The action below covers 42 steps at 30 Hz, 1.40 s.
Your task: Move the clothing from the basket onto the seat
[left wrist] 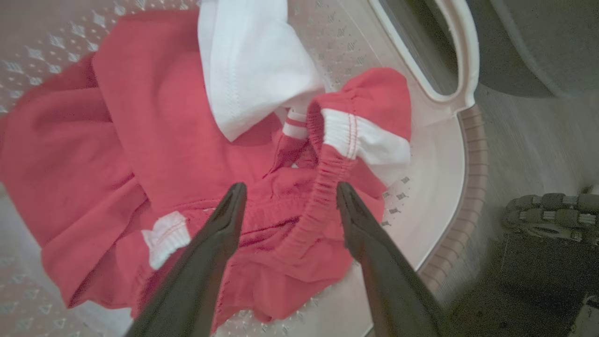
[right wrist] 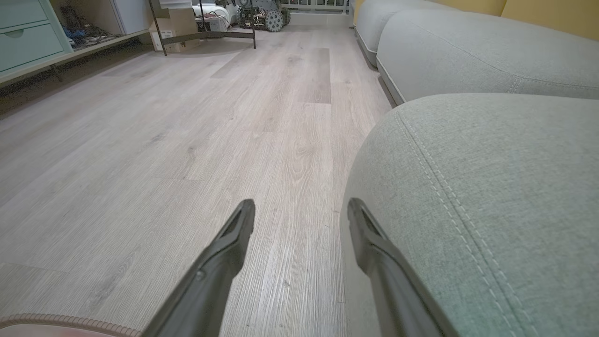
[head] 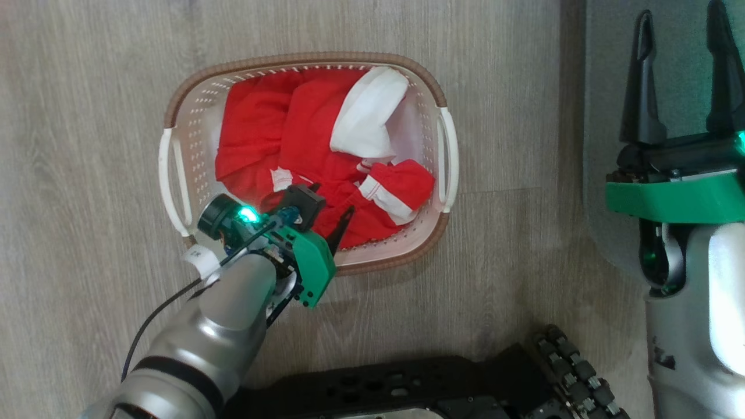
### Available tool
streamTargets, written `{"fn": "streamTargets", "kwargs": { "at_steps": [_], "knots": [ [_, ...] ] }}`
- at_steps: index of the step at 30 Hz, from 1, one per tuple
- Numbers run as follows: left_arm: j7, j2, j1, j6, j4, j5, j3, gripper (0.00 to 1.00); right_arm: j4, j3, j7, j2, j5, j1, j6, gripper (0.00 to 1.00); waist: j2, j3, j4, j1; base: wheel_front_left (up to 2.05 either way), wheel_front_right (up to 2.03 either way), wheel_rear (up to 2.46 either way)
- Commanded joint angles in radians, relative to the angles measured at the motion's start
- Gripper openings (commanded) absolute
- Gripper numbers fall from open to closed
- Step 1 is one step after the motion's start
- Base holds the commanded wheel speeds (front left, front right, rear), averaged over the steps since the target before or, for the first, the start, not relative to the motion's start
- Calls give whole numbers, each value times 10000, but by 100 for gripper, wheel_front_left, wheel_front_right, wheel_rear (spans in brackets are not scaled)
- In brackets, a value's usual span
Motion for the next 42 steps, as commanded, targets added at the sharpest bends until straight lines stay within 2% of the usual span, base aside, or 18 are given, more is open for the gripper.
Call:
{"fn": "streamTargets", "kwargs": {
  "at_steps": [1,9,16,17,18,19,20,26,32,42],
  "knots": [
    [-1,118,156,-70,-5,-171,-157,100,-345,200,-93,-58,99,148,-2,100,0,87,-71,-1,0,0,0],
    [148,118,-194,-162,315,-657,-1105,100,-355,320,-93,-58,280,51,-2,100,0,373,-296,-1,0,0,0],
    [126,118,-522,-172,724,-902,-1468,100,-423,344,-93,-58,321,5,-2,100,0,591,-510,-1,0,0,0],
    [186,118,-549,-175,778,-950,-1554,64,-423,334,-93,-58,317,11,-2,100,0,602,-534,-1,0,0,0],
    [234,118,-575,-177,817,-1000,-1639,44,-418,326,-93,-58,320,18,-2,100,0,605,-551,-1,0,0,0],
    [253,118,-597,-178,838,-1058,-1712,8,-401,319,-93,-58,323,25,-2,100,0,593,-562,-1,0,0,0],
    [252,118,-609,-180,846,-1117,-1782,0,-367,316,-93,-58,323,37,-2,100,0,545,-564,-1,0,0,0],
    [-54,118,-521,-183,878,-1604,-1902,0,-56,445,-93,-58,392,66,-2,100,0,-100,-477,-1,0,0,0],
    [-270,118,-226,-183,616,-1932,-1649,0,407,545,-93,-58,407,215,-2,100,0,-1350,-328,-1,0,0,0],
    [-285,484,1186,62,-2074,-2328,208,0,1537,597,-93,-58,345,1201,-2,100,0,-4264,-3,-1,0,0,0]
  ]
}}
